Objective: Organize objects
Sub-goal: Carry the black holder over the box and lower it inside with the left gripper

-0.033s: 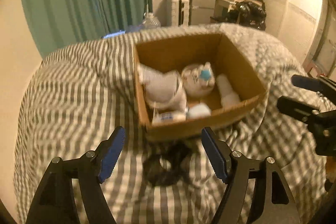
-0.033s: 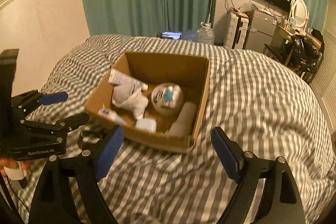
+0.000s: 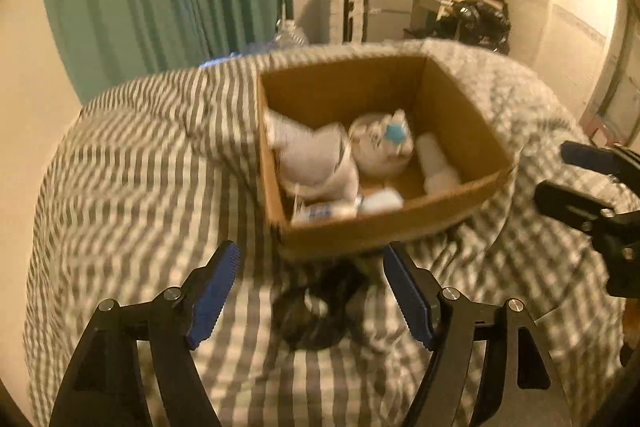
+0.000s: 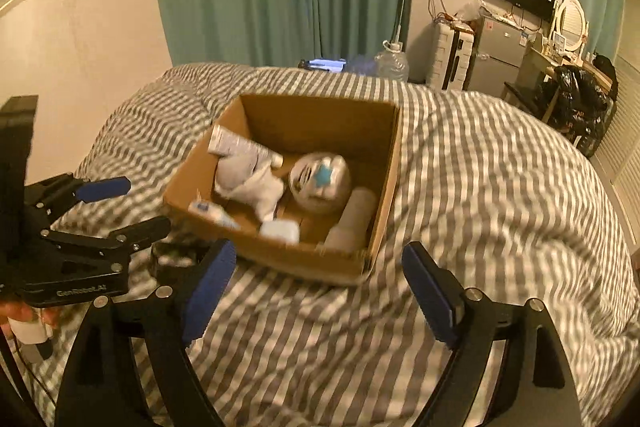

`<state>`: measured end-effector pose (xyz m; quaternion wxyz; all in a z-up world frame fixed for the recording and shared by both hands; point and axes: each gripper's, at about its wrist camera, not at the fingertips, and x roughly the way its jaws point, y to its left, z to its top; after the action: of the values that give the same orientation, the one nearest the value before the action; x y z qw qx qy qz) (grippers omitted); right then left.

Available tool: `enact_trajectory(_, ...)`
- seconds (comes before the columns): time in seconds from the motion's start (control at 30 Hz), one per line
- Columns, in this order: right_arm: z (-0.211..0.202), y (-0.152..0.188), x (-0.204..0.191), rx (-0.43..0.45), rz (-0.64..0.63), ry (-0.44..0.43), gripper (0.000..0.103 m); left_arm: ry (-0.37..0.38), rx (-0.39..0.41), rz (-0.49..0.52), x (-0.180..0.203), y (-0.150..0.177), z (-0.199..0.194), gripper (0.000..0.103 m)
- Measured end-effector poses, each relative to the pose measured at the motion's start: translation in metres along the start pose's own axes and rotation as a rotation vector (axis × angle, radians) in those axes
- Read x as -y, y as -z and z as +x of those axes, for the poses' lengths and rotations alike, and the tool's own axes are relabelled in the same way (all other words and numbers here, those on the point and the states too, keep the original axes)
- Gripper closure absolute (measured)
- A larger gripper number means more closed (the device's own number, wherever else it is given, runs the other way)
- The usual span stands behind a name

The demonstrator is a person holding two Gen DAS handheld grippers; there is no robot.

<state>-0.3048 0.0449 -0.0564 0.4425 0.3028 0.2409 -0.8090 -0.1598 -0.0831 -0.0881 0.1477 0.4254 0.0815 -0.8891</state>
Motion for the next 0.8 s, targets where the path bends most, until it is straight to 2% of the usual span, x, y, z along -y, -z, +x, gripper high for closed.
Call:
enact_trajectory(0.1, 0.015, 0.013, -0.005, -0.027, -0.022, 0.015, 0.018, -0.014, -0.038, 0.0, 0.001, 0.01, 0.02, 0.026)
enact_trajectory(0.3, 0.04, 0.029, -0.006, -0.074, -0.022, -0.017, 0.018, 0.025, -0.122, -0.004, 0.003, 0.022, 0.054, 0.028)
enact_trajectory(0.4, 0.05, 0.032, -0.003, -0.091, -0.005, -0.024, 0.018, 0.019, -0.172, 0.02, 0.006, 0.029, 0.07, 0.039)
enact_trajectory(0.47, 0.055, 0.033, -0.002, -0.102, -0.001, -0.031, 0.018, 0.013, -0.197, 0.033, 0.008, 0.032, 0.078, 0.041)
enact_trajectory(0.63, 0.059, 0.035, -0.004, -0.115, -0.012, -0.027, 0.018, 0.014, -0.19, 0.046, 0.011, 0.034, 0.076, 0.042)
enact_trajectory(0.8, 0.048, 0.036, -0.005, -0.092, -0.011, -0.011, 0.018, 0.036, -0.153, 0.029, 0.014, 0.038, 0.054, 0.042)
